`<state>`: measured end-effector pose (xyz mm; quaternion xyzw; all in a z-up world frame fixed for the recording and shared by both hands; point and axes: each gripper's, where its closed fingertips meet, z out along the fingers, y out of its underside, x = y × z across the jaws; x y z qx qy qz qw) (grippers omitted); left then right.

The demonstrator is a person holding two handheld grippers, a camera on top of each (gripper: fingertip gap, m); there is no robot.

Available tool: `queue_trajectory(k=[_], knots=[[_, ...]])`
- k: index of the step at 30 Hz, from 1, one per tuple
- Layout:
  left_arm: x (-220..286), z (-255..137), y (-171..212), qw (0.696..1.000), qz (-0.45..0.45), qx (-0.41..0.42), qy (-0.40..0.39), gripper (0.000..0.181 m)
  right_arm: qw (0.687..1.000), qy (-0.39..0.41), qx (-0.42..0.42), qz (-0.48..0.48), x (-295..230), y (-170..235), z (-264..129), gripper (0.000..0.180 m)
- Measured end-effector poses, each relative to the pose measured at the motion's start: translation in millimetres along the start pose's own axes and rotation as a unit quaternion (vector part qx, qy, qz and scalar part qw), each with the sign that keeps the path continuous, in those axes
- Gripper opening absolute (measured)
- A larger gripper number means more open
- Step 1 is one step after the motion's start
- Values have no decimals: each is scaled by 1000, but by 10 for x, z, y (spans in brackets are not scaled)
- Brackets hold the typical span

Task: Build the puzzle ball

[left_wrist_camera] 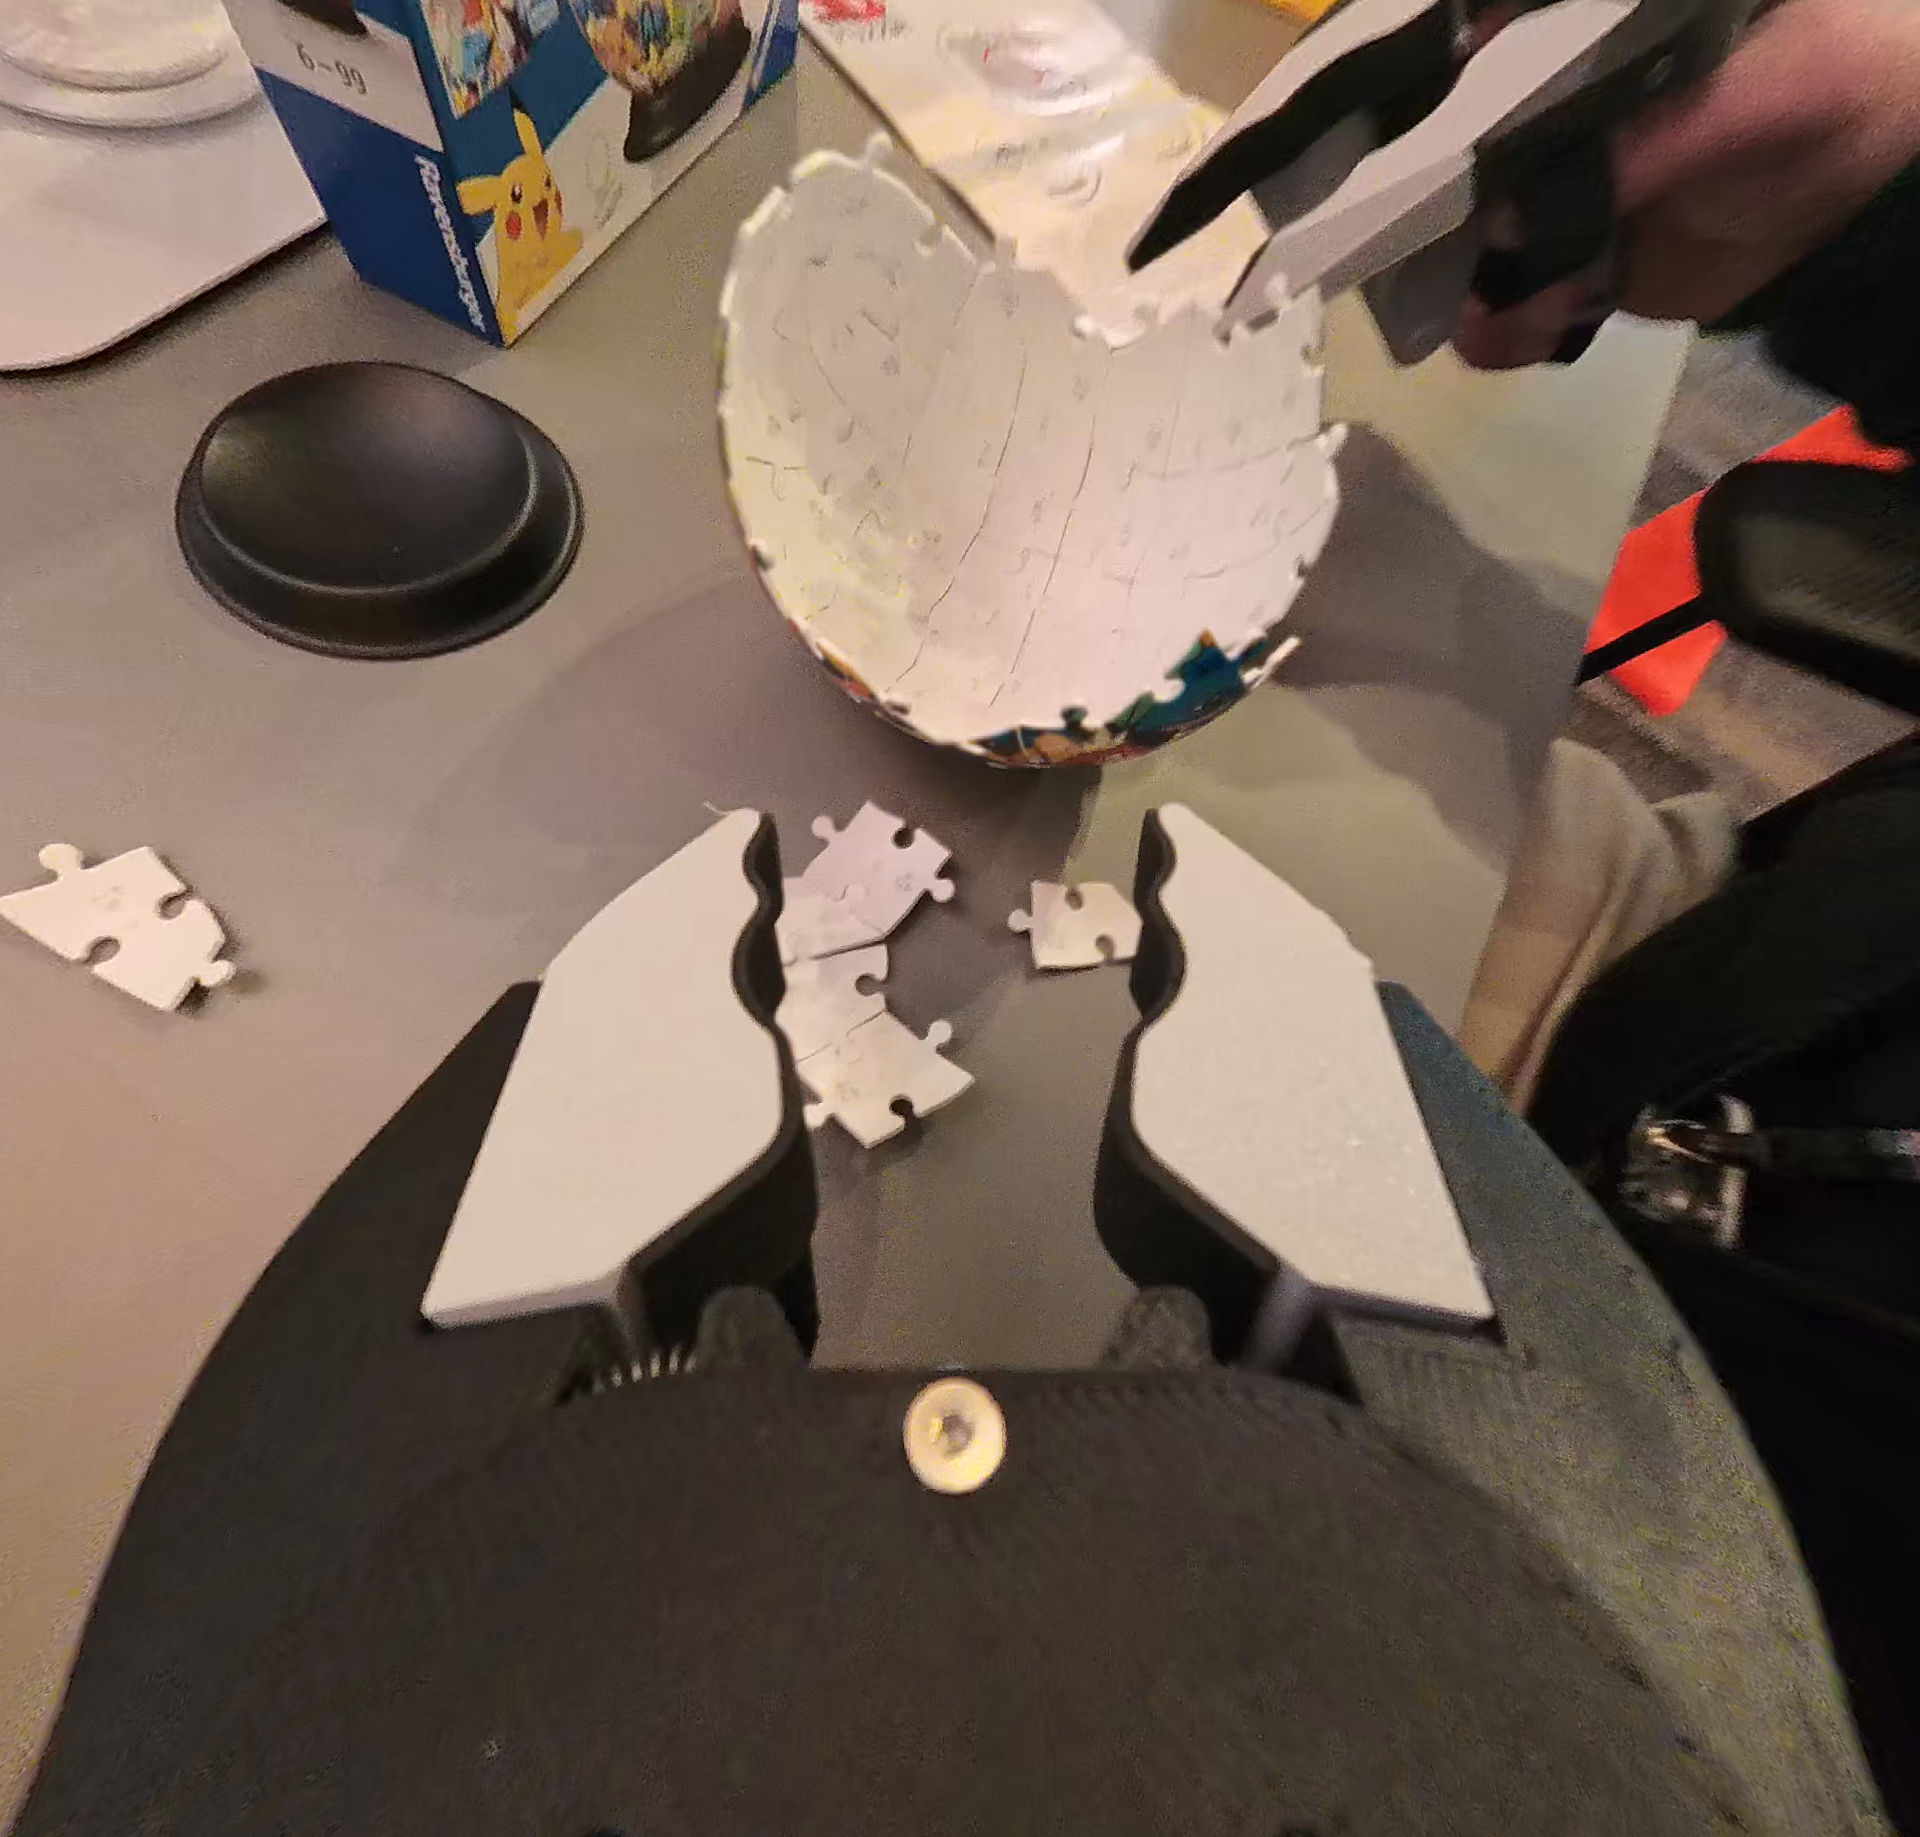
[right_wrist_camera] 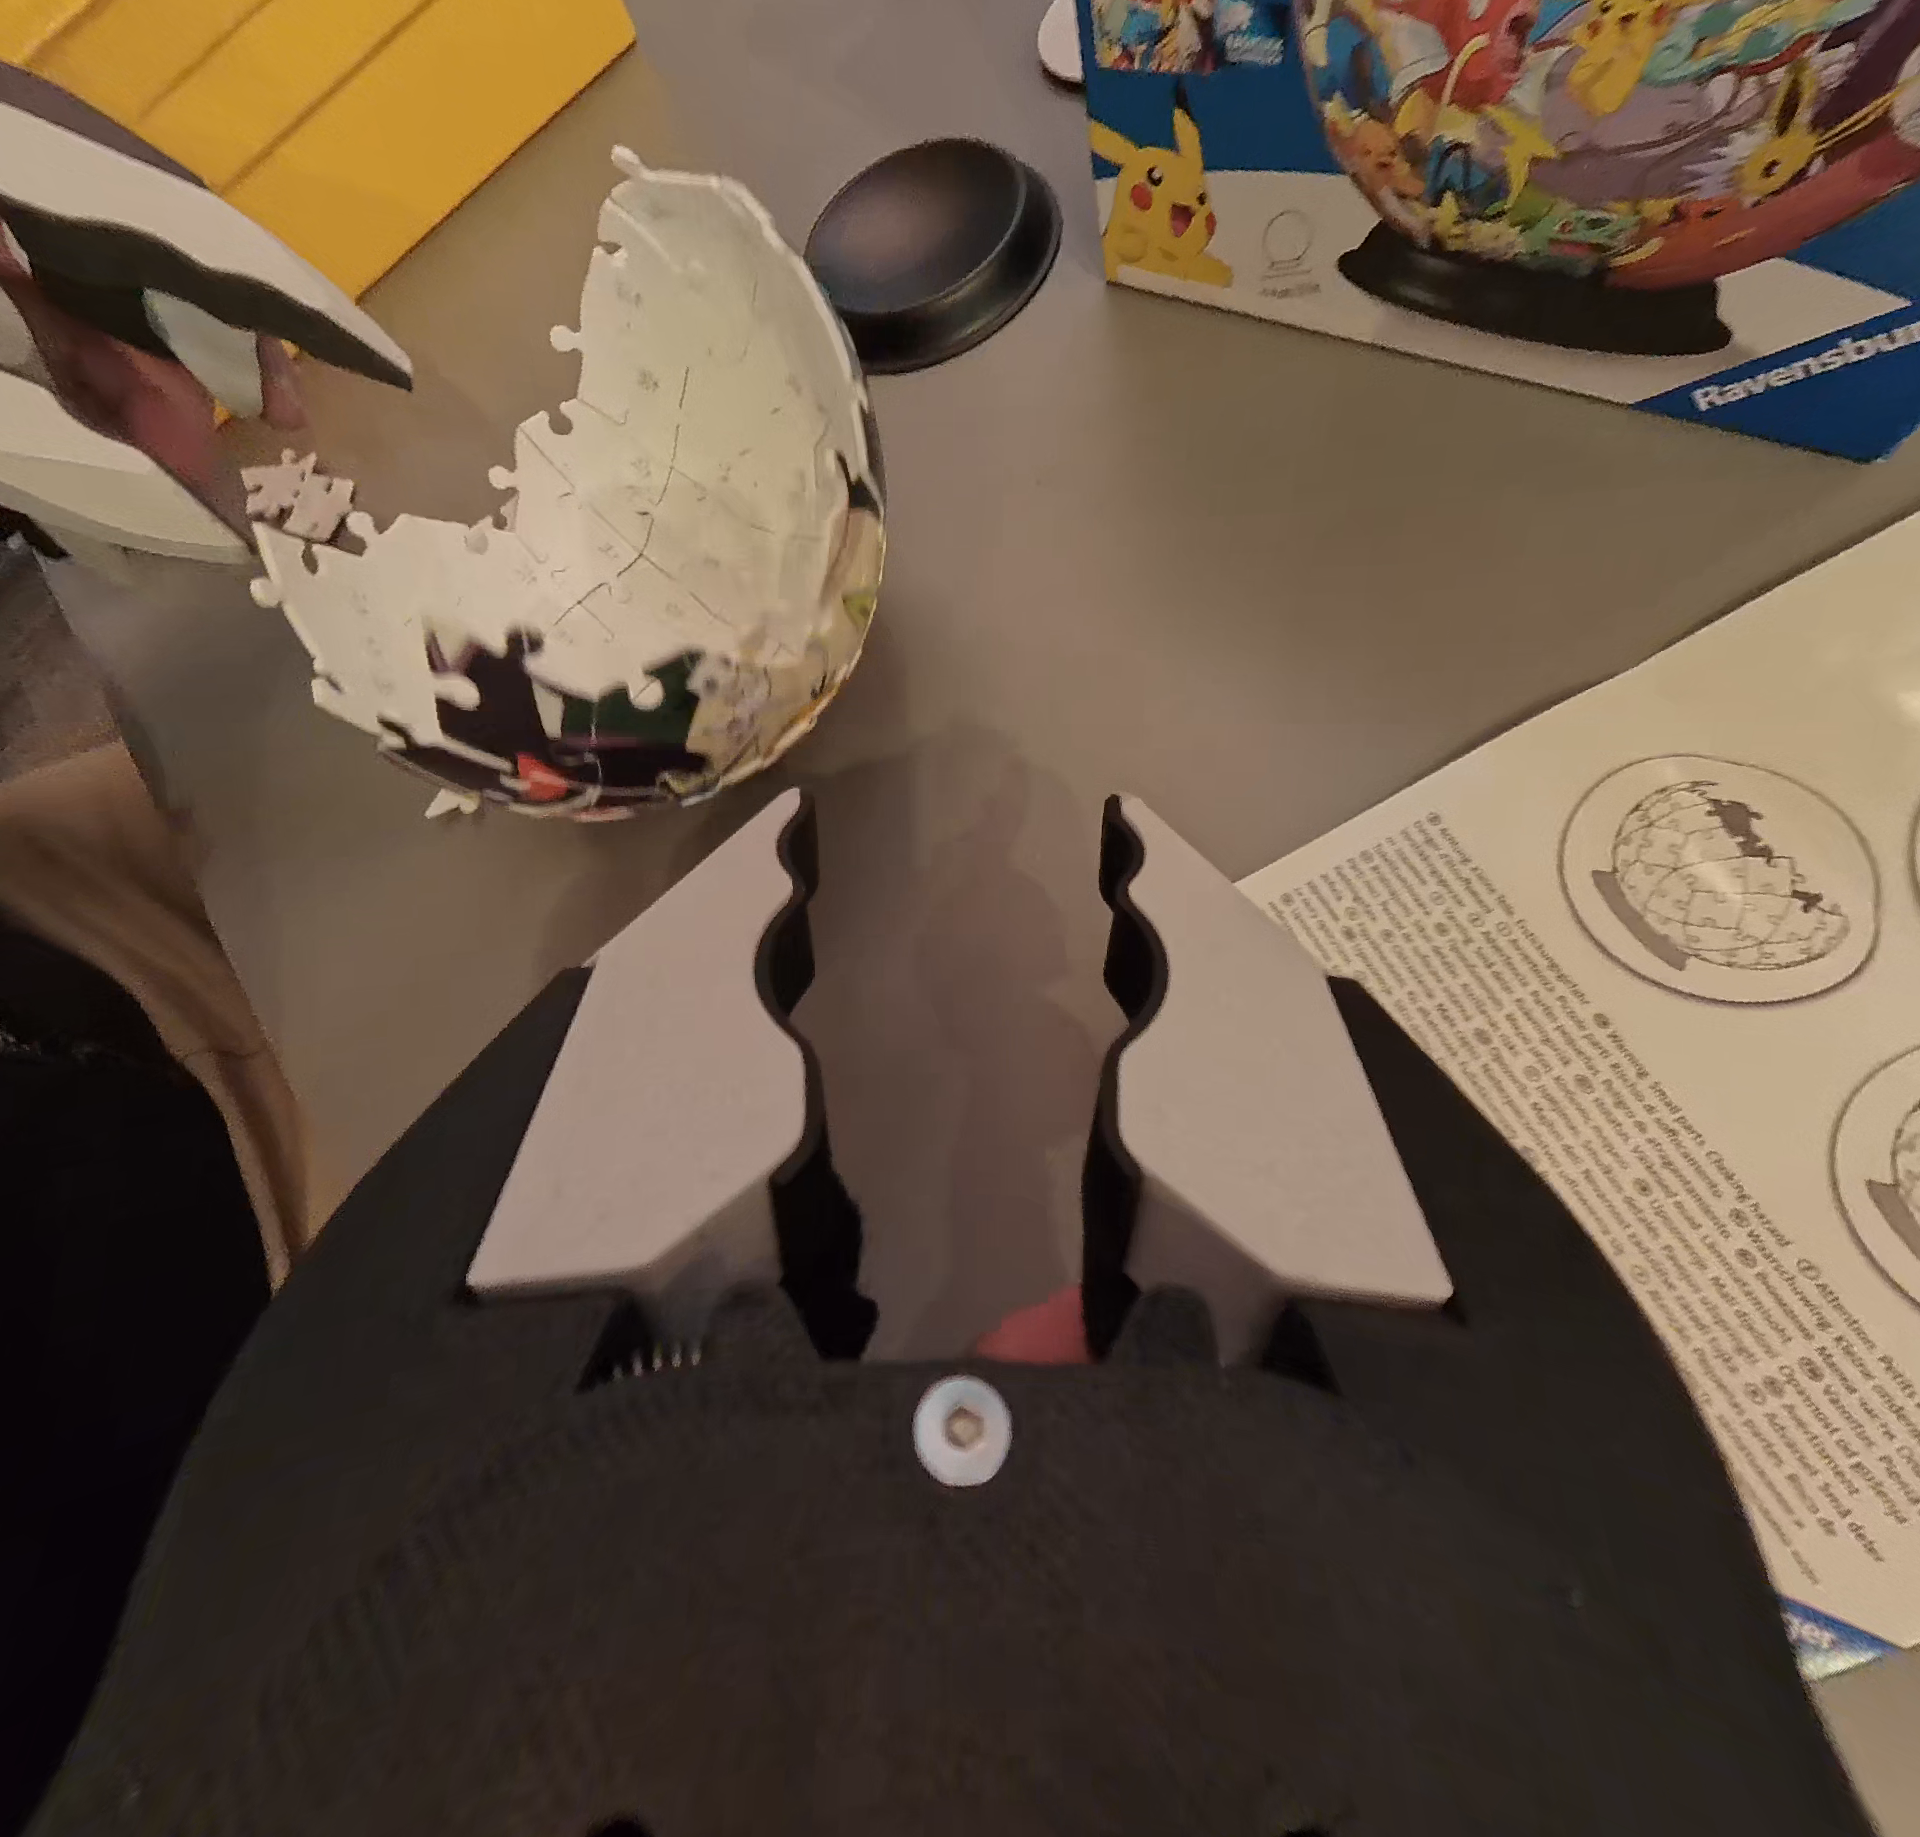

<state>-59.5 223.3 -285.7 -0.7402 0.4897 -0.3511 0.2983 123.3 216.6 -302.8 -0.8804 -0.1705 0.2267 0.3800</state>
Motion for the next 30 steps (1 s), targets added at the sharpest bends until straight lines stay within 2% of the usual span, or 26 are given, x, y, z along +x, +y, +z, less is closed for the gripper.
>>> queue_trajectory(k=[1,4,14,30], knots=[[11,-12,-30,1000,-12,11,11,65,1000,0,2,3,20,-18,7,53],[55,-9,-82,998,-33,29,36,65,1000,0,-4,1,61,-40,57,53],[202,143,-19,995,-56,14,77,67,1000,-31,-8,-1,-37,-15,112,52],[210,218,60,992,-102,-2,69,69,995,-93,-13,-34,-407,17,159,52]])
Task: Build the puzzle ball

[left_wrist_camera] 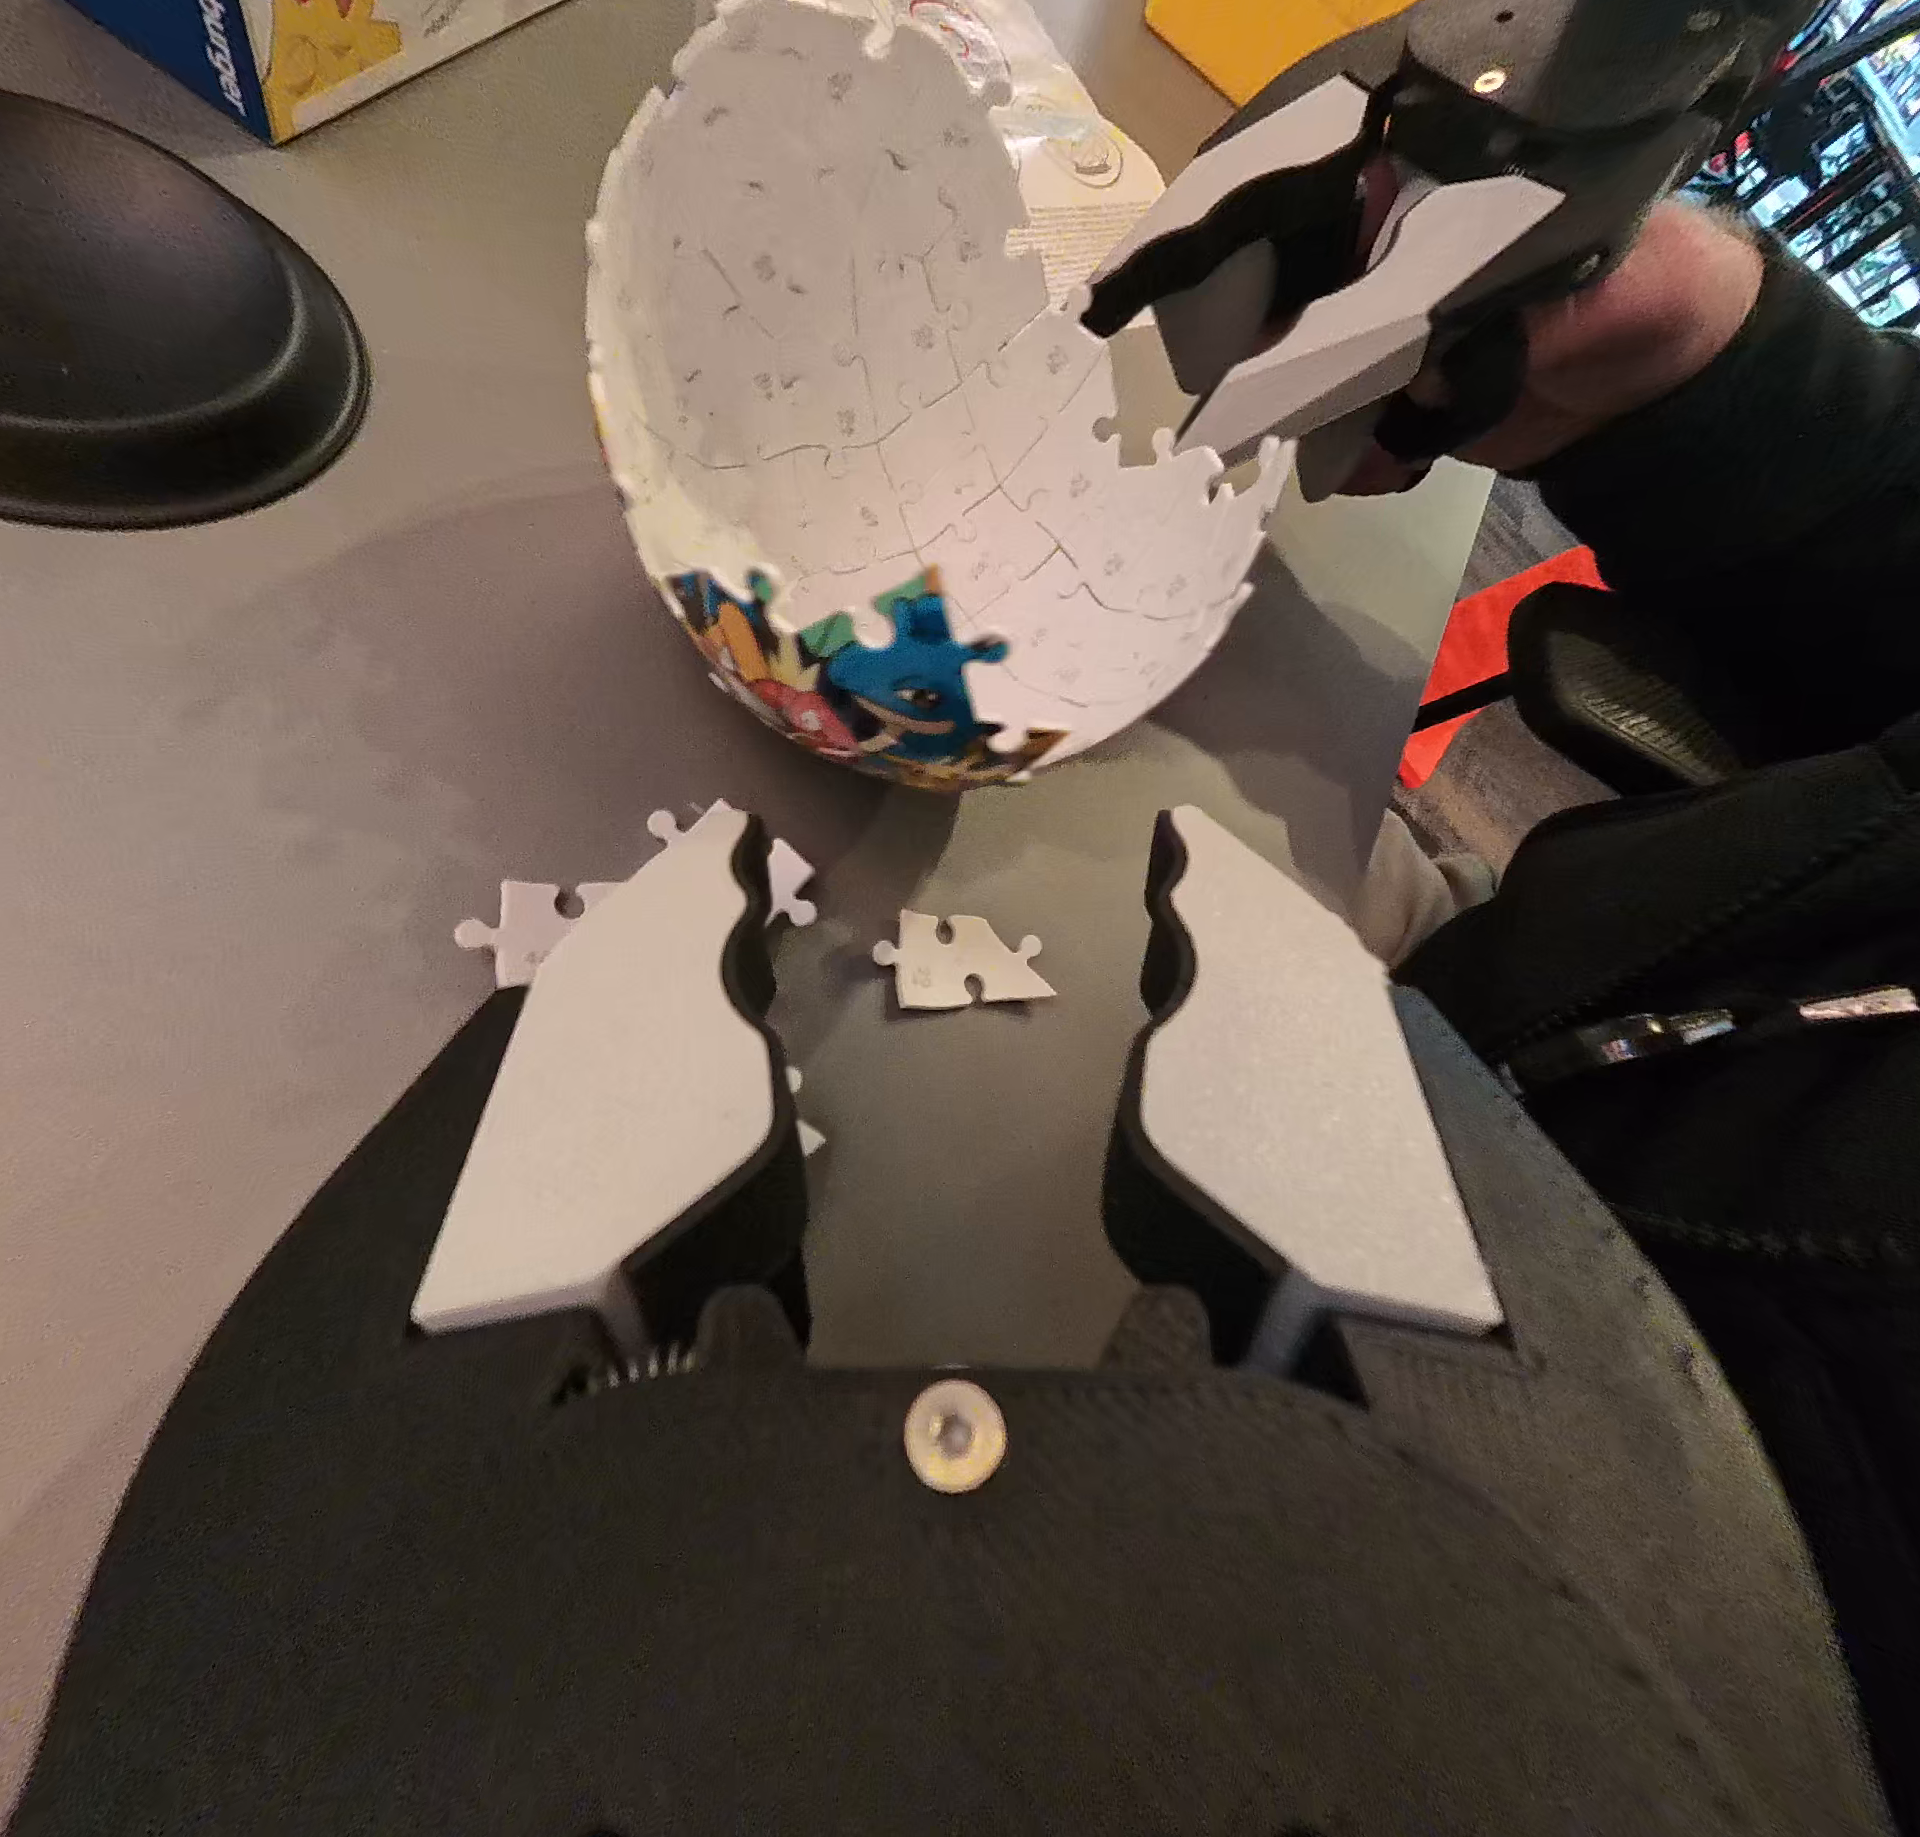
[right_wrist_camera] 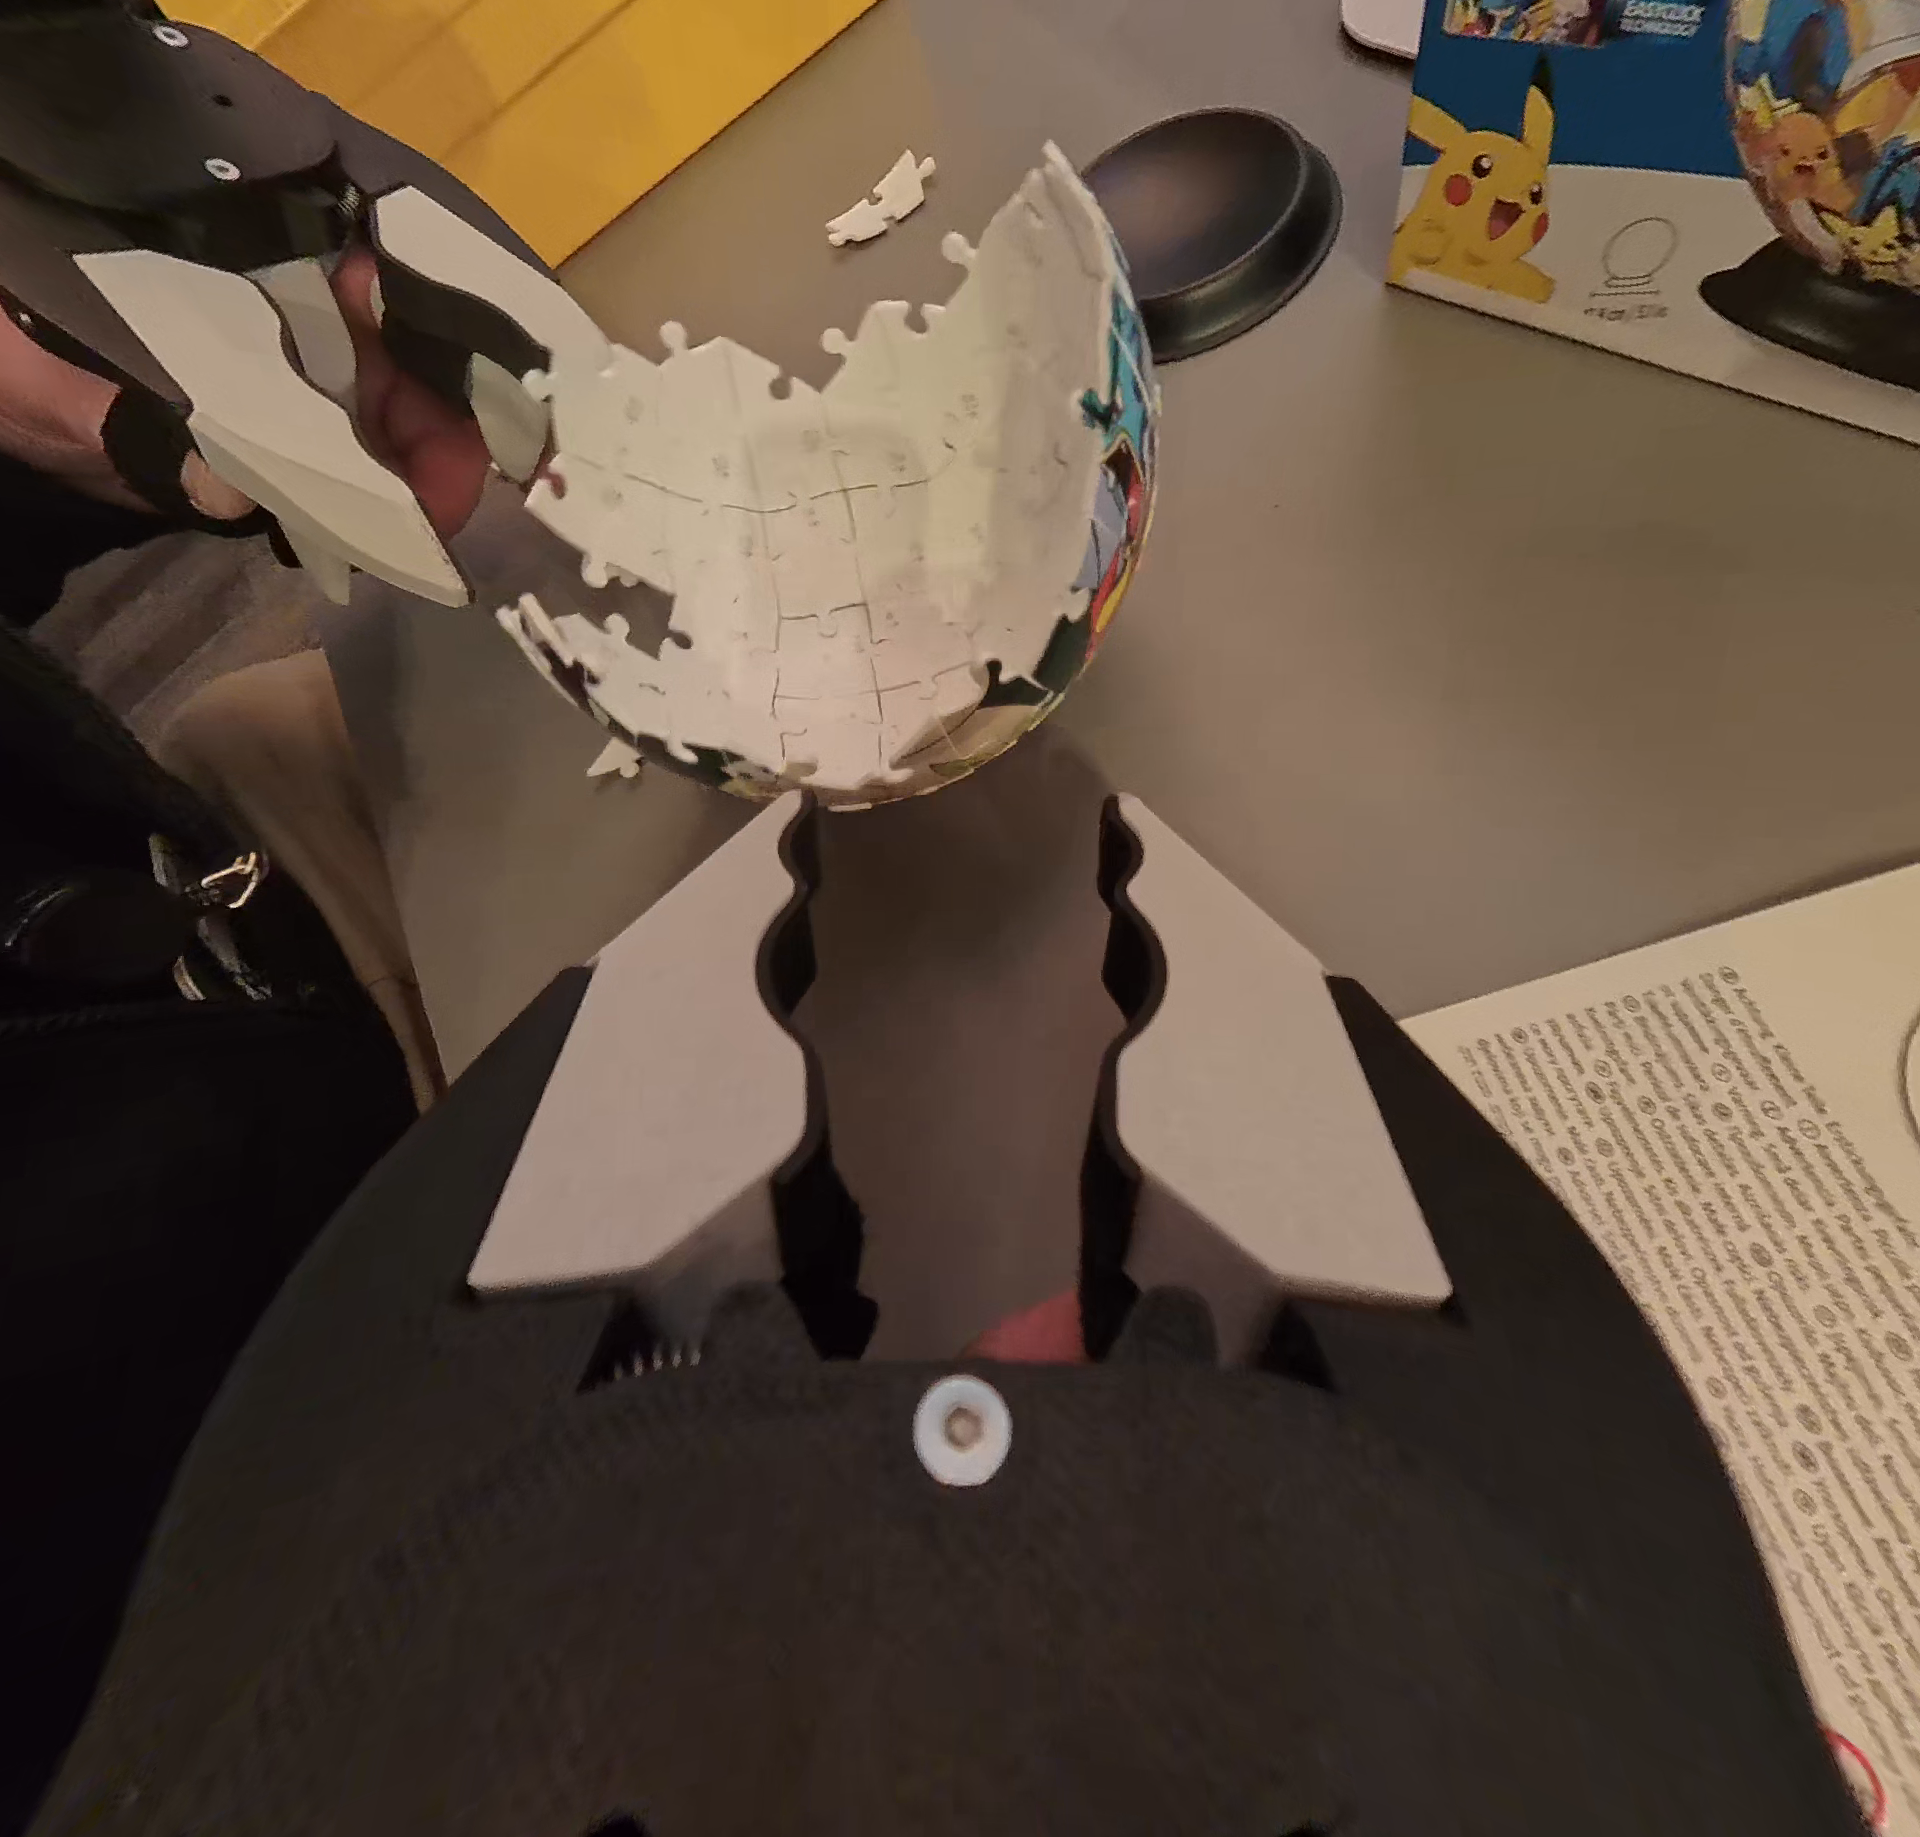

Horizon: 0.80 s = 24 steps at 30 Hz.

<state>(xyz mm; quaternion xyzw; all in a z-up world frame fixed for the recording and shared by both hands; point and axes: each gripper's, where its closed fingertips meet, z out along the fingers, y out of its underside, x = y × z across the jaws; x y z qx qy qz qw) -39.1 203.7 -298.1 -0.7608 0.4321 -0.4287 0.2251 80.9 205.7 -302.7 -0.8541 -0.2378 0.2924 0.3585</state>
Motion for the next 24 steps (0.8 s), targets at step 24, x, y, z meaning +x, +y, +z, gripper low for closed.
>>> queue_trajectory(k=[24], knots=[[-71,68,-39,1000,-8,-10,-12,73,997,-67,-5,-30,-378,2,126,54]])
